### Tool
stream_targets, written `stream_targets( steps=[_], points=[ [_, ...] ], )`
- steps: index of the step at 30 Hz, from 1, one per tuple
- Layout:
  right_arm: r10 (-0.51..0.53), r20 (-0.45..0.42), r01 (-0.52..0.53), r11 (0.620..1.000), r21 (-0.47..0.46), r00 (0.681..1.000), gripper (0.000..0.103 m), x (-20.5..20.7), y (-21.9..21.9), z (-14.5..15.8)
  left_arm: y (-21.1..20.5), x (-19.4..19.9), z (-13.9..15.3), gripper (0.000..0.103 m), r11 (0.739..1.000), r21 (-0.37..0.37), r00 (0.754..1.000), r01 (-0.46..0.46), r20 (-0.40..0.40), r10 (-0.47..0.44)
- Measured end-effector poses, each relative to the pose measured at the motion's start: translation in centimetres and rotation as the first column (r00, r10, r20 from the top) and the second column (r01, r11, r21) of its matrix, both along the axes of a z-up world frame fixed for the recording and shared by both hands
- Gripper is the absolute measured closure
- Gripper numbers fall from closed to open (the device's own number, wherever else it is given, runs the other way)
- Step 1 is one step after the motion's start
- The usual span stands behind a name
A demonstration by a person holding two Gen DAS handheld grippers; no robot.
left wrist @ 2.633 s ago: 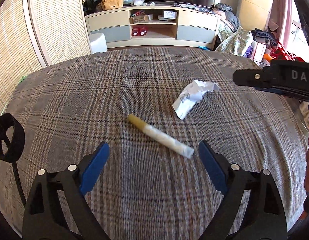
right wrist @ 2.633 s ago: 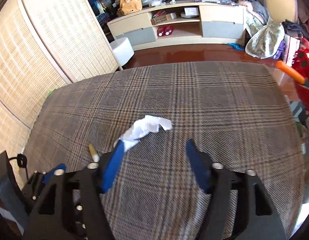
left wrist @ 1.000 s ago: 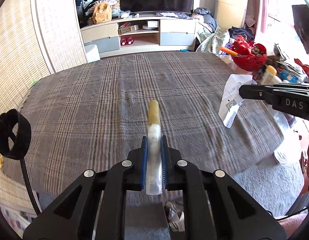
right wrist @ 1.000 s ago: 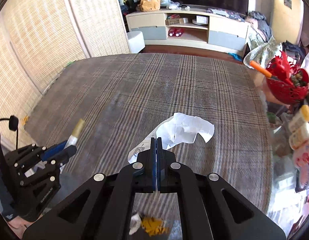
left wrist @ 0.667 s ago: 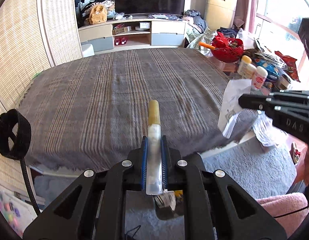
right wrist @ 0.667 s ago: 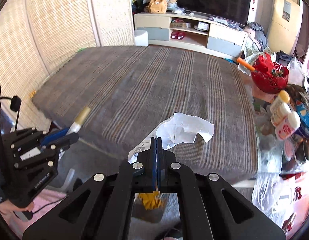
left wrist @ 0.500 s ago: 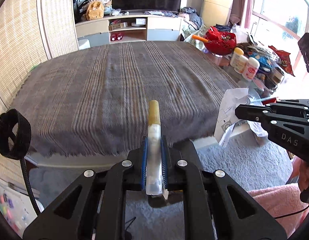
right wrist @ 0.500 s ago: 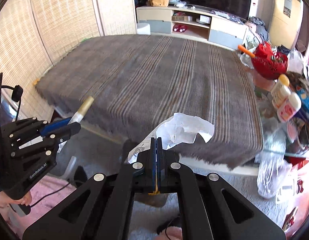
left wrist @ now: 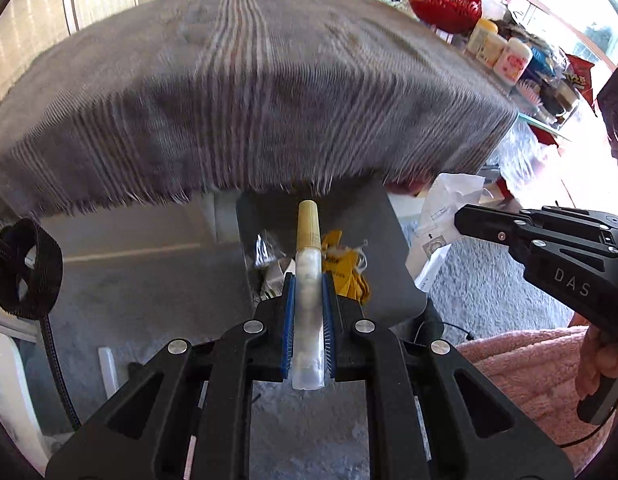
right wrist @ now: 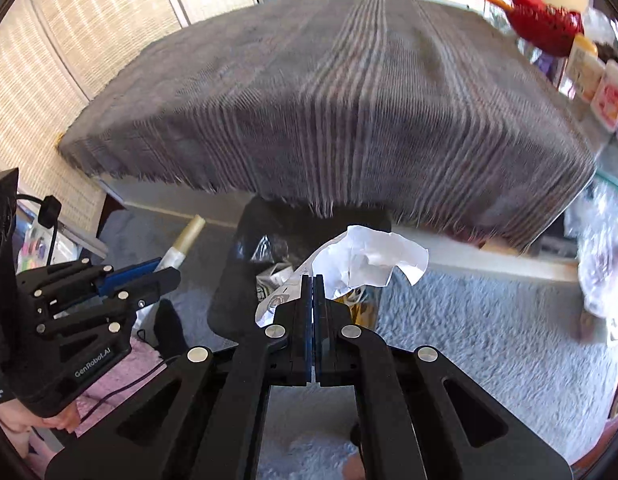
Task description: Collect trash
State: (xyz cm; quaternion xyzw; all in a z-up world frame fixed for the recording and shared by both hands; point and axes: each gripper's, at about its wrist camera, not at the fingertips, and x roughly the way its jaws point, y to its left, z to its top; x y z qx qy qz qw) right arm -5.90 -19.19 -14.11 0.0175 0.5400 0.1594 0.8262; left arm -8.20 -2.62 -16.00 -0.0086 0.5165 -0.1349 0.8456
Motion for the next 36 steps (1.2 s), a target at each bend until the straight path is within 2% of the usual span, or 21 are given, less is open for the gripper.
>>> stream_targets(
  steps=[10,21,28,29,30,31,32,33,34,36],
  points=[
    [-0.074,-0.081,0.080,0.993,0.081,0.994,0.101,0.8,-1.5,-5.6,-0.9,1.4,-5.3,0.091,0.999,-0.018,0.996,0.043,-0.080,-0.044],
    [-0.064,-0.091,0.073,0.993,0.097,0.994,0.097,2.7,-0.8,-6.6,-2.0,3.4,-6.2,0.091,0.998,0.018,0.996,0.061,-0.066,-0.060],
    [-0.084,-0.083,0.092,0.991,0.099,0.993,0.096,3.9,-0.9,-6.2,-0.7,4.0,-5.9,0.070,0.999,0.020,0.998,0.027,-0.060,-0.025],
    [-0.088,-0.080,0.096,0.991,0.094,0.993,0.096,4.0,-0.9,-6.1,-0.4,4.1,-5.8,0.065,1.000,0.021,0.998,0.022,-0.057,-0.021],
    [-0.094,-0.075,0.100,0.991,0.086,0.993,0.094,4.0,-1.0,-6.0,-0.2,4.0,-5.7,0.059,1.000,0.021,0.998,0.018,-0.054,-0.017],
    [-0.098,-0.069,0.103,0.991,0.081,0.993,0.076,4.0,-1.1,-5.9,-0.1,4.0,-5.6,0.057,1.000,0.021,0.999,0.014,-0.049,-0.013],
    [-0.107,-0.058,0.111,0.991,0.074,0.993,0.044,3.9,-1.2,-5.7,0.0,3.9,-5.4,0.053,1.000,0.021,0.999,0.010,-0.045,-0.009],
    [-0.118,-0.039,0.120,0.990,0.067,0.992,0.031,3.8,-1.3,-5.5,0.2,3.8,-5.2,0.048,1.000,0.022,0.999,0.007,-0.038,-0.006],
    [-0.124,-0.022,0.125,0.990,0.060,0.992,0.026,3.7,-1.3,-5.3,0.3,3.7,-4.9,0.047,1.000,0.024,1.000,0.004,-0.031,-0.003],
    [-0.122,-0.016,0.123,0.991,0.060,0.992,0.025,3.6,-1.4,-4.9,0.6,3.5,-4.4,0.039,1.000,0.026,1.000,0.001,-0.021,0.000]
  ],
)
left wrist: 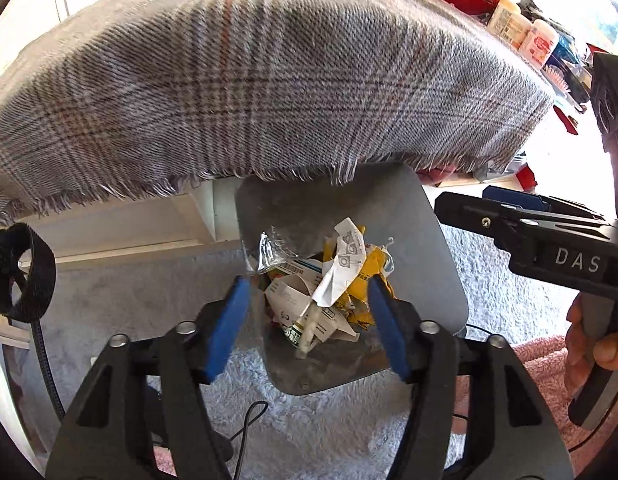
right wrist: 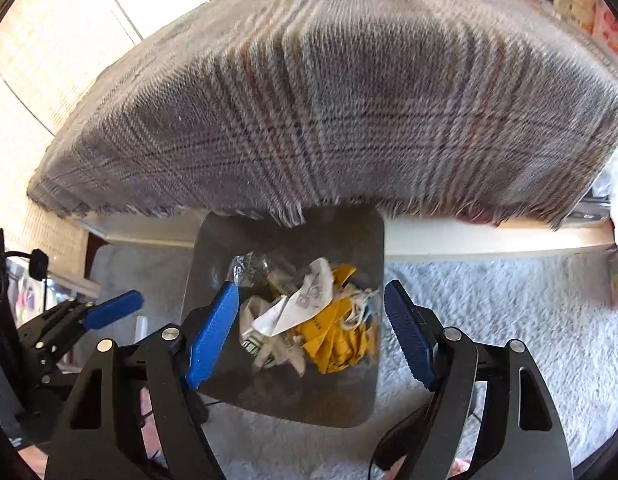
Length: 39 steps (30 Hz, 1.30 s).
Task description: Collect trash
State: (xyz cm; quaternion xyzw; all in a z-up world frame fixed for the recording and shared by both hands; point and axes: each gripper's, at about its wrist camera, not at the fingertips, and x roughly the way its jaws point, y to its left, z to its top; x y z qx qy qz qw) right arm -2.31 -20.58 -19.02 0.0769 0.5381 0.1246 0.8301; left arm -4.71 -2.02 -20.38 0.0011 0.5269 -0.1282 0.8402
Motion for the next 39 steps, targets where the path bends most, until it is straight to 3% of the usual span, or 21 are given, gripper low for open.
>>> stream_targets(
  steps=[4,8,12,17,22,25,28,35,39],
  points=[
    [-0.018,0.017,0.018,1.000,0.005,1.000,0.012,-0.4,-0.3,0.8,0.4,-0.5,0.9,0.033,1.000,0.005,1.000,-0.007,0.018,0.007],
    [-0.024,0.017,0.023,0.999,0.031,1.000,0.009,-0.9,-0.4,2.5,0.3,-1.1,2.5,0.025,1.000,0.006,0.999,-0.016,0.035,0.016],
    [-0.034,0.106,0.031,0.999,0.032,0.994,0.004,-1.6,-0.5,6.7,0.3,-1.8,5.7,0.013,0.999,0.005,0.992,-0.037,0.120,0.036],
    [-0.070,0.235,0.064,0.997,0.031,0.970,0.003,-1.4,-1.7,12.3,1.6,-1.6,10.2,0.008,0.997,-0.013,0.977,-0.077,0.199,0.078],
    [-0.126,0.414,0.117,0.992,0.048,0.901,0.003,-0.5,-3.1,17.7,3.4,-0.2,17.1,0.008,0.990,0.017,0.928,-0.138,0.353,0.123],
    [-0.136,0.482,0.134,0.990,0.038,0.865,0.003,-0.1,-3.5,19.5,4.2,0.4,20.6,0.008,0.988,0.015,0.886,-0.155,0.444,0.133],
    [-0.116,0.513,0.128,0.992,0.013,0.851,0.003,0.0,-3.5,20.3,5.0,0.2,22.8,0.008,0.985,-0.021,0.842,-0.172,0.516,0.158],
    [-0.118,0.575,0.182,0.982,-0.054,0.810,0.003,-1.9,-3.4,20.5,4.8,-0.7,23.6,0.008,0.985,-0.021,0.801,-0.170,0.579,0.151],
    [-0.107,0.580,0.204,0.973,-0.104,0.807,0.003,-3.0,-2.7,20.1,4.0,-1.3,22.6,0.008,0.987,-0.007,0.801,-0.163,0.583,0.137]
  ],
)
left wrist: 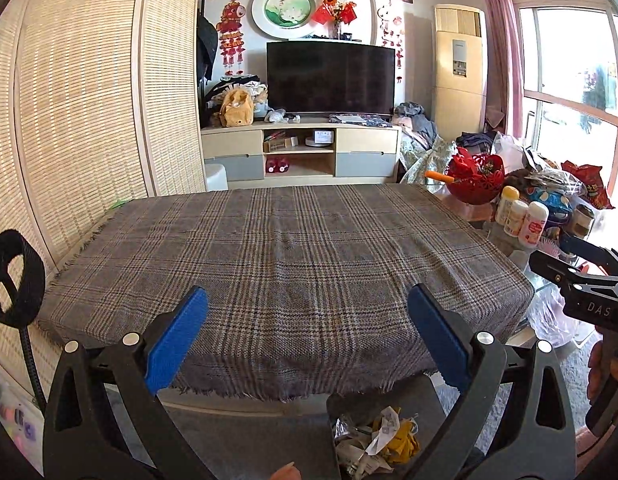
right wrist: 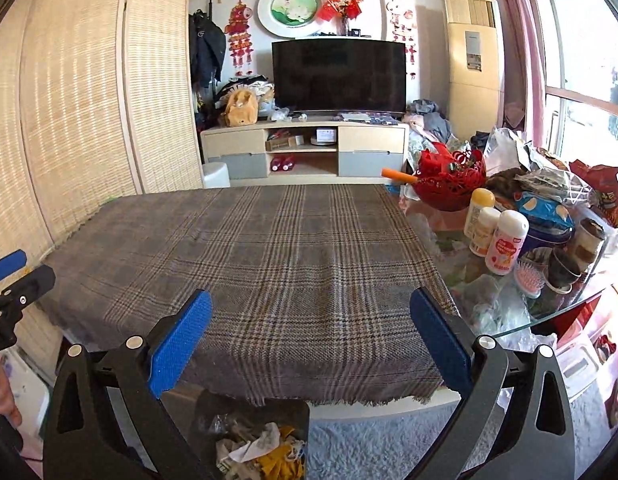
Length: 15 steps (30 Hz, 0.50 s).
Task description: Collect trash
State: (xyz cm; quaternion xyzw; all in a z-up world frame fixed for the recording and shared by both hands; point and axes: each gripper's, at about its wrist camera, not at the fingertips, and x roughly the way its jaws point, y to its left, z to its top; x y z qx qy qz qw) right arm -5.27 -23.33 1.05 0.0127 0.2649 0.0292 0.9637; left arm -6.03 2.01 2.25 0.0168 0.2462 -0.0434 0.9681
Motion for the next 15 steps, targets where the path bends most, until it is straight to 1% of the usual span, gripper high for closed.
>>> stream_targets(
  steps=[3,7,9,11,15],
  points=[
    [-0.018,0.014,0.017,1.000,0.011,1.000,0.003,-0.8,-0.1,-0.5,-0.2,-0.3,-1.1,0.008,1.000,0.008,1.000,0.005,-0.005,-0.005],
    [-0.047,0.046,0.046,0.999,0.016,0.998,0.003,-1.6,-0.6,-0.8,0.3,-0.4,-1.9,0.008,1.000,-0.014,1.000,-0.007,-0.010,0.007],
    [-0.069,0.060,0.067,0.997,0.039,0.996,0.003,-1.7,-1.2,-1.1,0.5,-0.3,-2.1,0.008,1.000,-0.020,1.000,-0.018,0.000,0.018],
    [-0.080,0.061,0.077,0.996,0.055,0.995,0.003,-1.5,-1.5,-1.4,0.5,-0.4,-2.1,0.008,1.000,-0.017,1.000,-0.023,0.013,0.023],
    [-0.075,0.038,0.073,0.996,0.049,0.996,0.003,-0.8,-1.2,-2.1,0.2,-0.4,-2.2,0.008,1.000,0.015,0.999,-0.019,0.034,0.019]
  ],
)
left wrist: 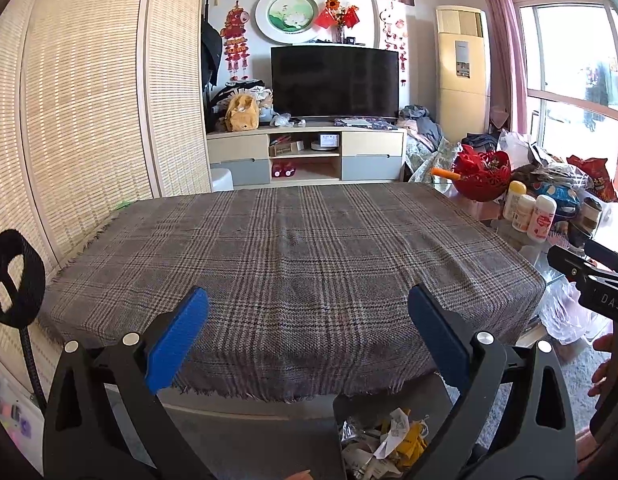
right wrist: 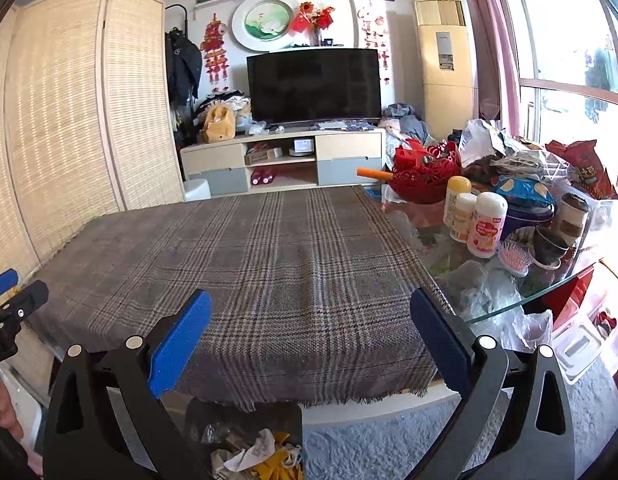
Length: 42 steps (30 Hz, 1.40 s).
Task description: Collect trash
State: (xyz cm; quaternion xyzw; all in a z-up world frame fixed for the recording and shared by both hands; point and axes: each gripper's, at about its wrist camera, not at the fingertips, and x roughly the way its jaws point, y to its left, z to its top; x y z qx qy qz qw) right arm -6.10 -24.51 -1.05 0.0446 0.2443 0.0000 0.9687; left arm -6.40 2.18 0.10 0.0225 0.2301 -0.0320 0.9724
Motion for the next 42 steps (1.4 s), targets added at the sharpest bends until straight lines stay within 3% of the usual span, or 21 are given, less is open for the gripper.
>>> stream_targets(
  steps=[11,30,42],
  points=[
    [0.054,0.016,-0.054,0.998,-0.011,0.998,0.003,-0.4,1.7,0.2,0.6,0.6,0.2,0.008,1.000,-0.021,1.000,-0.016,0.004,0.016],
    [0.036,-0.003,-0.036,0.999,0.022,0.999,0.003,0.0,1.1,-0.1,0.8,0.5,0.2,0.008,1.000,-0.019,1.000,-0.013,0.001,0.013],
    [0.017,-0.002,-0.017,1.000,-0.003,1.000,0.003,0.1,1.2,-0.1,0.9,0.5,0.1,0.008,1.000,-0.023,1.000,-0.014,-0.013,0.013]
  ],
)
